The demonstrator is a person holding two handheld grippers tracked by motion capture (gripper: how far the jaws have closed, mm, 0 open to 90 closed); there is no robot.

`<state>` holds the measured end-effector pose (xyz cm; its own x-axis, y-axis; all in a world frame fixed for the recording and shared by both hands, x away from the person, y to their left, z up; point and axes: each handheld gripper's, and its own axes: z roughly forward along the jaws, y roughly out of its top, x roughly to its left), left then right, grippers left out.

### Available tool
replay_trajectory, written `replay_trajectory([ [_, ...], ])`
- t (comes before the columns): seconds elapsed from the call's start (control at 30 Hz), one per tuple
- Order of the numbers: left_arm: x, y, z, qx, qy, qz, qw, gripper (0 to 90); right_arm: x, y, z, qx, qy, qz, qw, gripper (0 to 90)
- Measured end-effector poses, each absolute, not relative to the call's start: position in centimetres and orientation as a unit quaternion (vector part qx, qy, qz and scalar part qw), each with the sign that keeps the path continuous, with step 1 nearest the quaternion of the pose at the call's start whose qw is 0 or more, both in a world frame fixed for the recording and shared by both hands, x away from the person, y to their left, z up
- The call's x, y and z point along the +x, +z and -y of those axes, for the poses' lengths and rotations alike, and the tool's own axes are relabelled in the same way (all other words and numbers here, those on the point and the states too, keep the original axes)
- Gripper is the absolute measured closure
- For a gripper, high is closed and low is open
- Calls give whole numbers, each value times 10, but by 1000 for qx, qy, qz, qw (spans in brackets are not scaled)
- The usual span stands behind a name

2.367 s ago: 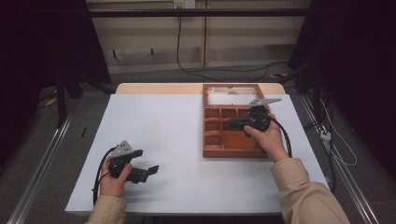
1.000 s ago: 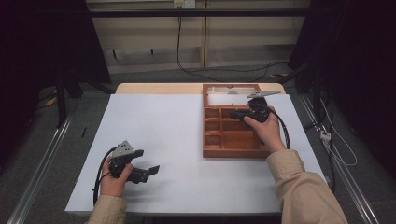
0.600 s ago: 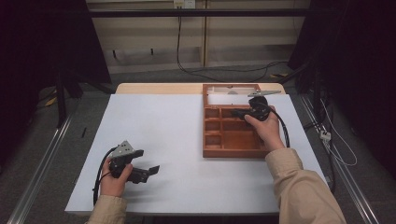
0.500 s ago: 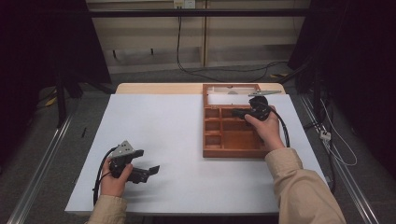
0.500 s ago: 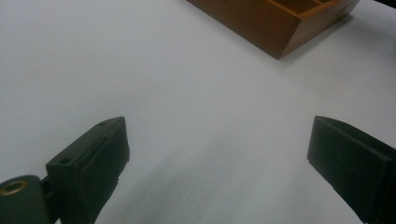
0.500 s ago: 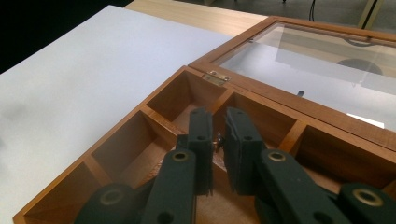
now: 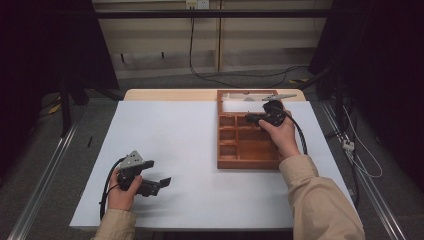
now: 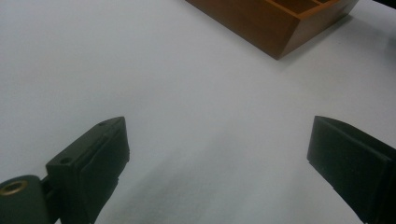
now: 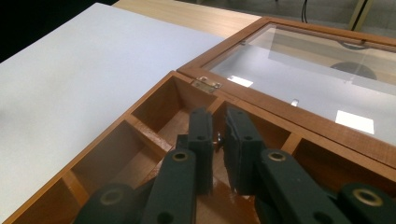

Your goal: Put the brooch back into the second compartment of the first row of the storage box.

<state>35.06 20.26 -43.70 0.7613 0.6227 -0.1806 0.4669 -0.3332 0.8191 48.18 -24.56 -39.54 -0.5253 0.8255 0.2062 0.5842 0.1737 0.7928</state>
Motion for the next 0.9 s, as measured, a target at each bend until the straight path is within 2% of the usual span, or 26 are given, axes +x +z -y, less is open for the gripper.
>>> replay_trajectory([
  [0.73, 351, -437, -203, 813, 82, -337, 467, 54, 492, -408, 242, 480, 425, -753, 147, 808],
  [0.9, 351, -438, -203, 814, 83, -338, 466, 54, 491, -406, 243, 484, 427, -747, 157, 688],
])
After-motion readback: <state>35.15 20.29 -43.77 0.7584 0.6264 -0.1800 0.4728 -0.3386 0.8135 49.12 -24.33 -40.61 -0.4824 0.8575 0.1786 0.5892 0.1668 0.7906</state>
